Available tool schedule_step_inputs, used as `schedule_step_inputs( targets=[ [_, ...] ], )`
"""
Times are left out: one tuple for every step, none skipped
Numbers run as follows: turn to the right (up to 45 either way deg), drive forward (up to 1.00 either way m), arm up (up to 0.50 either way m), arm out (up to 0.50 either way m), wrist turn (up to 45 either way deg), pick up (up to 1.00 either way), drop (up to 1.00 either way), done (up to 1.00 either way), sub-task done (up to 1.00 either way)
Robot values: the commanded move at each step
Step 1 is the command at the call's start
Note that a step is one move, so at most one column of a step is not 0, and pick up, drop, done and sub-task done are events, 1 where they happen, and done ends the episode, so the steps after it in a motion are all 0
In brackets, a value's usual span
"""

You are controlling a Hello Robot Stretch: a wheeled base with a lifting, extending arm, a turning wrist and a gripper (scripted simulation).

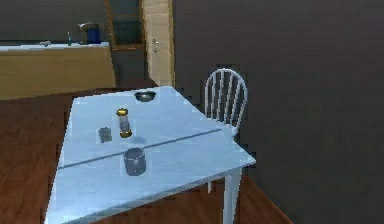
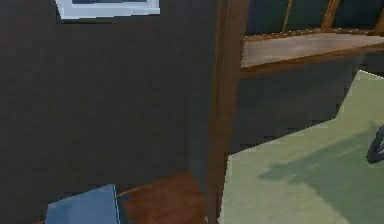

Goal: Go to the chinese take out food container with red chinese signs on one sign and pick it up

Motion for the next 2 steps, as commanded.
schedule_step_inputs(
  targets=[
    [0.0,0.40,0.00,0.00,0.0,0.00,0.00,0.00,0.00],
    [-45.0,0.00,0.00,0.00,0.0,0.00,0.00,0.00,0.00]
  ],
)
